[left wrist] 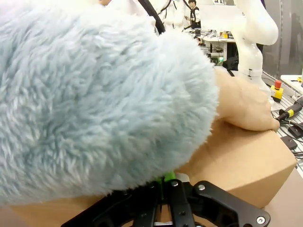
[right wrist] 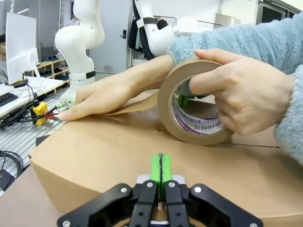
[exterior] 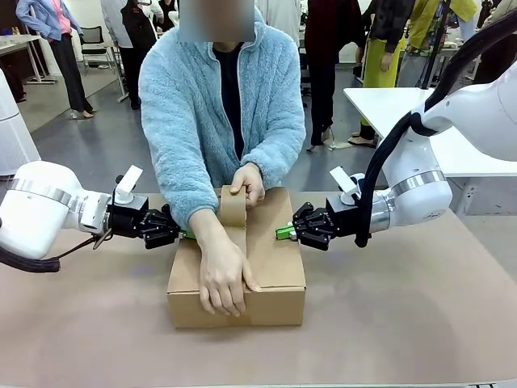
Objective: Wrap the clocks to prevent damage.
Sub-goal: After the human seals the box with tape, release both hands from the side flaps of the Package Box.
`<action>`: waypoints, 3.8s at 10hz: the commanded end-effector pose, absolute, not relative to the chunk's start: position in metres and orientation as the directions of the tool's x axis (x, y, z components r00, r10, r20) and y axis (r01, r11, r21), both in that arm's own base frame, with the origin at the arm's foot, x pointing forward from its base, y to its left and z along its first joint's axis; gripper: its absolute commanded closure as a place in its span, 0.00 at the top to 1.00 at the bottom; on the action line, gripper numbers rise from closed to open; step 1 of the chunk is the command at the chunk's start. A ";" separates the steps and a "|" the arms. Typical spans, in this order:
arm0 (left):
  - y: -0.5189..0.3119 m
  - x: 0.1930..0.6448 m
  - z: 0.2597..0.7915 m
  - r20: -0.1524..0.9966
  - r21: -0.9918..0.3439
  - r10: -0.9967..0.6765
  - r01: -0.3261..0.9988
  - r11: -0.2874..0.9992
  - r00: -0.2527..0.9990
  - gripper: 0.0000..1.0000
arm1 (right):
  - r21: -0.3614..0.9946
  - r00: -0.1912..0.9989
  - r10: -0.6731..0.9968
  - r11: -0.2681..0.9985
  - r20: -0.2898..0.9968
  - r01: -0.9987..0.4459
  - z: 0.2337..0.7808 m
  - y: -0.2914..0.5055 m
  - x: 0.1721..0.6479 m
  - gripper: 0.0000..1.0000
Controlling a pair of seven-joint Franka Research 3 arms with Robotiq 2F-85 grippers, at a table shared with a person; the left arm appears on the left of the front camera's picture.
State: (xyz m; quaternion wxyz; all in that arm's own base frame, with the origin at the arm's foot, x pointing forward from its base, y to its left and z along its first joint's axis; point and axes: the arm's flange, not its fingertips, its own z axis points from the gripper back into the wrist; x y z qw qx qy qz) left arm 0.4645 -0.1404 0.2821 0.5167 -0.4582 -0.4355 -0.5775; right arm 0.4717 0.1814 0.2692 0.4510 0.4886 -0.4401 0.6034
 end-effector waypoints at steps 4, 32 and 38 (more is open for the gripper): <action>-0.142 0.464 0.280 0.980 0.030 -0.195 0.997 -0.075 -0.044 0.00 | -0.092 -0.118 0.120 -0.203 0.986 -0.975 0.268 0.182 0.472 0.01; -0.142 0.464 0.280 0.980 0.030 -0.195 0.997 -0.075 -0.044 0.00 | -0.092 -0.118 0.120 -0.203 0.986 -0.975 0.268 0.182 0.472 0.01; -0.142 0.464 0.280 0.980 0.030 -0.195 0.997 -0.075 -0.044 0.00 | -0.092 -0.118 0.120 -0.203 0.986 -0.975 0.268 0.182 0.472 0.01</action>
